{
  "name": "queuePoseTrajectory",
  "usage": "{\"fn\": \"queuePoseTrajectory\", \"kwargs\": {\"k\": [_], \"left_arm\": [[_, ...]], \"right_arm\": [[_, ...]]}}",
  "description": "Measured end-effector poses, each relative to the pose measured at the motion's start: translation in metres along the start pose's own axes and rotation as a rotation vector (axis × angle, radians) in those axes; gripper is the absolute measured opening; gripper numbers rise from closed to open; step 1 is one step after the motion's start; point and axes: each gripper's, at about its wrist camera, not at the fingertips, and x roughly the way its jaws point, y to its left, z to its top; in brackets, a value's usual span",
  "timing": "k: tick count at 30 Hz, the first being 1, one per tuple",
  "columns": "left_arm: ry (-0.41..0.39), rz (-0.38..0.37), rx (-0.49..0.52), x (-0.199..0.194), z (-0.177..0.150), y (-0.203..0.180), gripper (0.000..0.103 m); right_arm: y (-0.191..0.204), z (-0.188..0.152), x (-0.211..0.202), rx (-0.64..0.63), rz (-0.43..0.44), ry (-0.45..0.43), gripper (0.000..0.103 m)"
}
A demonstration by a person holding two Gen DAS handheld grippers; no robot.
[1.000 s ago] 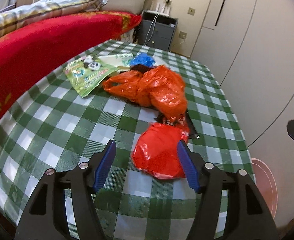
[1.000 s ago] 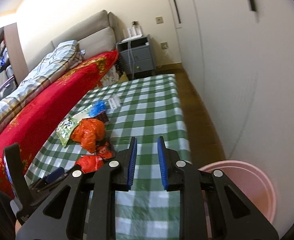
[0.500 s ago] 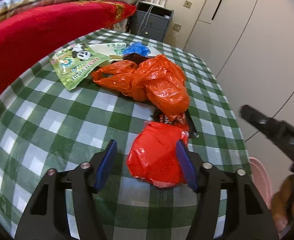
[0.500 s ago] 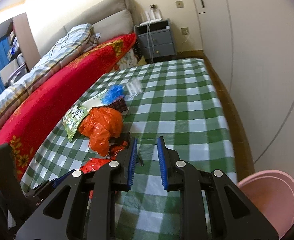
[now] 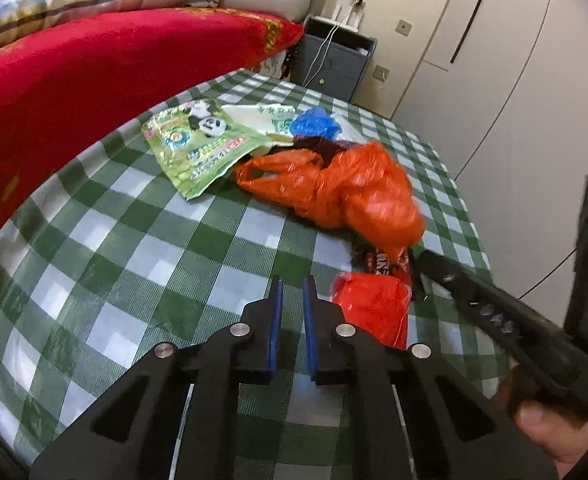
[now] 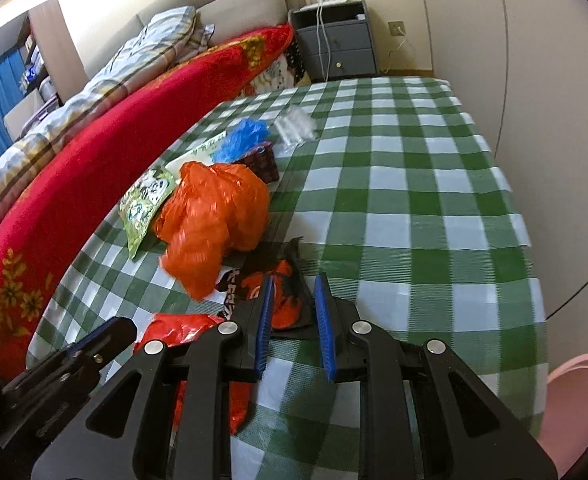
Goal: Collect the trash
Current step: 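Grasp the red plastic bag with the left tool while the right grasps a black-red wrapper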
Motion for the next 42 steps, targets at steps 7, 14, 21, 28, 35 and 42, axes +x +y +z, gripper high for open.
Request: {"fn": "queuePoseTrajectory", "kwargs": {"k": [7,14,21,28,35,42], "left_arm": [[-0.007,-0.015,-0.006,-0.002,0.000,0.001,0.020],[-0.001,-0.064,-0.005,-0.002,0.000,-0.004,0.047],[0.065,-0.094,0.013,0.012,-0.007,-0.012,0.054],[0.109,-0.108,0.024,0.024,-0.013,-0.017,0.058],[0.080,-0.102,0.065,0.018,-0.012,-0.022,0.047],[0.025,-0.086,0.118,0.000,-0.008,-0.027,0.040]], "right_arm": [[0.000,0.001,0.008,0.002,-0.029,0.017,0.021],[-0.003,-0.002,0.013,-0.001,-0.025,0.044,0.011],[0.001,-0.006,0.009,-0.052,-0.024,0.042,0.000],[-0.015,-0.008,-0.008,-0.033,-0.055,0.021,0.000],[-0.021,-0.007,-0.031,-0.025,-0.090,-0.017,0.000],[-0.020,-0.013,-0.059,-0.030,-0.135,-0.044,0.000]]}}
